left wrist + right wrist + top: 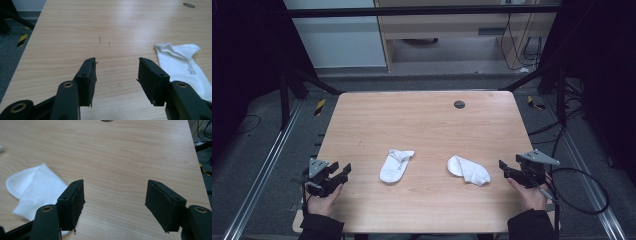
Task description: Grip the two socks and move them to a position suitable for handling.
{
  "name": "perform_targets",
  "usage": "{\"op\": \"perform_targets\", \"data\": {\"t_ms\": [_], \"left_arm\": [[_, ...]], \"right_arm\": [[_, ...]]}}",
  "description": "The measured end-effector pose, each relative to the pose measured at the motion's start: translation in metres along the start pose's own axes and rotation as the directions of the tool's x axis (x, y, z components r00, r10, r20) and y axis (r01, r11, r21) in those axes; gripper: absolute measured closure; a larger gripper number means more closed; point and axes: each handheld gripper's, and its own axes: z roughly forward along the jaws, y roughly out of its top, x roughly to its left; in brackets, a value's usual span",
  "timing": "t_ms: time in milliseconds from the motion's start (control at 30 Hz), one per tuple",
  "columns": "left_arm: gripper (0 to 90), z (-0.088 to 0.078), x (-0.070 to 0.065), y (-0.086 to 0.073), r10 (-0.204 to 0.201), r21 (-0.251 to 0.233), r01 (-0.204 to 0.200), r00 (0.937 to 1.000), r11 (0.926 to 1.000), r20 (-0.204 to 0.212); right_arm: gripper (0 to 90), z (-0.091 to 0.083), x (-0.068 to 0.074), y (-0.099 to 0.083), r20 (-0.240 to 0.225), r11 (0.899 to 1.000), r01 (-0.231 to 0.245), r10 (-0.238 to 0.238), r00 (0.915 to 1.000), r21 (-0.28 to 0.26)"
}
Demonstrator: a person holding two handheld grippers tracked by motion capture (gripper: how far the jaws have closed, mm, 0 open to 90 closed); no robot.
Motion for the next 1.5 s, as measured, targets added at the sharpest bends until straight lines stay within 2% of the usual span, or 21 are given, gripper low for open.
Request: {"op": "perform_targets", "data": {"t_ms": [100, 167, 267, 367, 600, 767, 800, 933, 1000, 1200, 1500], "left_arm": [[43.9, -0.002, -0.006, 0.001, 0.015, -0.002, -0.015, 0.9998, 0.9999, 0.011], [41.6, -0.003, -0.01, 0.001, 0.026, -0.004, -0.026, 0.9994, 0.9997, 0.021], [39.5, -0.006, -0.016, 0.001, 0.039, -0.001, -0.039, 0.9987, 0.9992, 0.033], [38.9, -0.006, -0.02, 0.002, 0.05, 0.001, -0.05, 0.998, 0.9988, 0.04], [38.1, -0.002, -0.035, 0.009, 0.075, 0.017, -0.076, 0.9953, 0.997, 0.061], [39.7, -0.001, -0.043, 0.015, 0.081, 0.018, -0.082, 0.9937, 0.9964, 0.077], [40.4, 0.0, -0.048, 0.017, 0.098, 0.017, -0.1, 0.9916, 0.9949, 0.084], [43.5, 0.003, -0.058, 0.02, 0.115, 0.022, -0.118, 0.9883, 0.9927, 0.1], [45.5, 0.004, -0.061, 0.021, 0.114, 0.022, -0.117, 0.9879, 0.9929, 0.105], [48.8, 0.013, -0.082, 0.03, 0.131, 0.009, -0.133, 0.9823, 0.991, 0.134], [51.9, 0.025, -0.116, 0.036, 0.165, 0.001, -0.168, 0.9705, 0.9858, 0.176]], "right_arm": [[32.6, -0.001, 0.004, 0.001, -0.002, 1.0, 0.026, -0.026, 0.9997, 0.006], [33.0, -0.003, 0.008, 0.003, -0.016, 1.0, 0.025, -0.025, 0.9996, 0.006], [36.9, -0.005, 0.014, 0.005, -0.041, 0.999, 0.051, -0.051, 0.9978, -0.001], [40.9, -0.007, 0.02, 0.009, -0.044, 0.996, 0.085, -0.085, 0.9955, 0.005], [47.3, -0.012, 0.029, 0.015, -0.106, 0.997, 0.083, -0.082, 0.991, 0.003], [50.2, -0.013, 0.032, 0.02, -0.115, 0.996, 0.094, -0.095, 0.9889, -0.007], [51.6, -0.015, 0.033, 0.022, -0.125, 0.996, 0.094, -0.094, 0.9876, -0.012], [53.2, -0.015, 0.038, 0.027, -0.135, 0.995, 0.099, -0.1, 0.9858, -0.009], [54.3, -0.015, 0.041, 0.029, -0.147, 0.995, 0.096, -0.096, 0.9844, -0.012], [56.8, -0.013, 0.05, 0.038, -0.175, 0.994, 0.111, -0.113, 0.9781, -0.019], [59.9, -0.007, 0.059, 0.037, -0.198, 0.991, 0.134, -0.132, 0.9712, -0.006]]}}
